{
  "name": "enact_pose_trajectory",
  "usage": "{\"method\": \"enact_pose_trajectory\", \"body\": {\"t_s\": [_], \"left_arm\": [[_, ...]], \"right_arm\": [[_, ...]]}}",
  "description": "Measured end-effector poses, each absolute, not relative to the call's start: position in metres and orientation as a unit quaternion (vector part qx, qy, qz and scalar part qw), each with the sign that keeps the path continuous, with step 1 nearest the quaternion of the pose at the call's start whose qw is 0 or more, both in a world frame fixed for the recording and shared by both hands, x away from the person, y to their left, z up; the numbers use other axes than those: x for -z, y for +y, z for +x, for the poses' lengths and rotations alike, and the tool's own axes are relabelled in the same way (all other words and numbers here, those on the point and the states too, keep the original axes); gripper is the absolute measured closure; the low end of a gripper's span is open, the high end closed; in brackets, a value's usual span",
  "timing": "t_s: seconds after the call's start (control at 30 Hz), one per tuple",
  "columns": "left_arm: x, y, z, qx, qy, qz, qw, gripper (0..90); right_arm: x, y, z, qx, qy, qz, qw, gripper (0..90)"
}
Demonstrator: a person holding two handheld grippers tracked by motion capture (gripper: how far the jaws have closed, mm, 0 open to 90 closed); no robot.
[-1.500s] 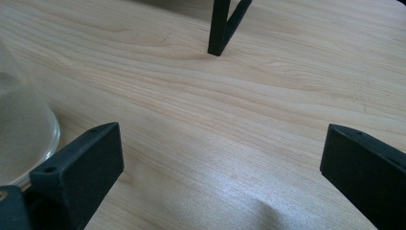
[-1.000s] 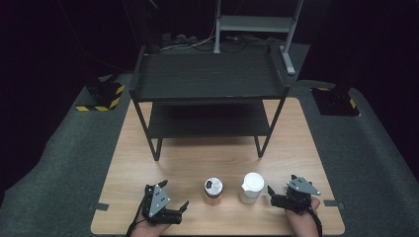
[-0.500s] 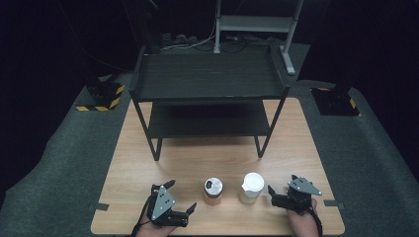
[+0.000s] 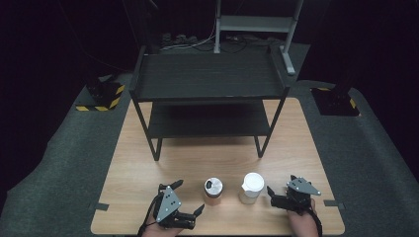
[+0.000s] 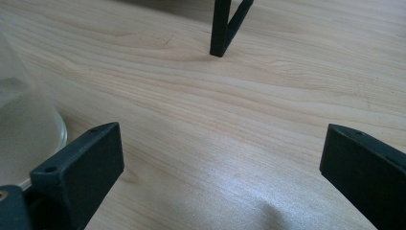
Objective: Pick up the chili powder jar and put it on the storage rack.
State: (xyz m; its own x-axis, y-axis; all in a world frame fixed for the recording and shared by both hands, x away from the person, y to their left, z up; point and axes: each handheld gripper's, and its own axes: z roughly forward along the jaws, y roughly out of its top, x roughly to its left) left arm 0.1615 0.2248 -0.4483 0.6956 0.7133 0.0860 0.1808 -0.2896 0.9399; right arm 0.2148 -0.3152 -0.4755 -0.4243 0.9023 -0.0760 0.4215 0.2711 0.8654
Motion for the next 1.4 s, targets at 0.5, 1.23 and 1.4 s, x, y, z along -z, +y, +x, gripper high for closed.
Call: {"method": "enact_pose_trajectory", "body": {"t_s": [0.5, 1.23, 1.4], "left_arm": [[0.448, 0.212, 0.175, -0.245, 0.284, 0.765, 0.523, 0.5], [0.453, 0.196, 0.189, -0.228, 0.277, 0.767, 0.532, 0.5], [0.456, 0.194, 0.192, -0.226, 0.278, 0.764, 0.537, 0.9]], "right_arm": [[0.475, -0.316, 0.215, -0.406, 0.742, 0.444, 0.295, 0.2], [0.477, -0.317, 0.214, -0.41, 0.738, 0.446, 0.297, 0.2], [0.476, -0.317, 0.214, -0.41, 0.738, 0.446, 0.296, 0.1]]}}
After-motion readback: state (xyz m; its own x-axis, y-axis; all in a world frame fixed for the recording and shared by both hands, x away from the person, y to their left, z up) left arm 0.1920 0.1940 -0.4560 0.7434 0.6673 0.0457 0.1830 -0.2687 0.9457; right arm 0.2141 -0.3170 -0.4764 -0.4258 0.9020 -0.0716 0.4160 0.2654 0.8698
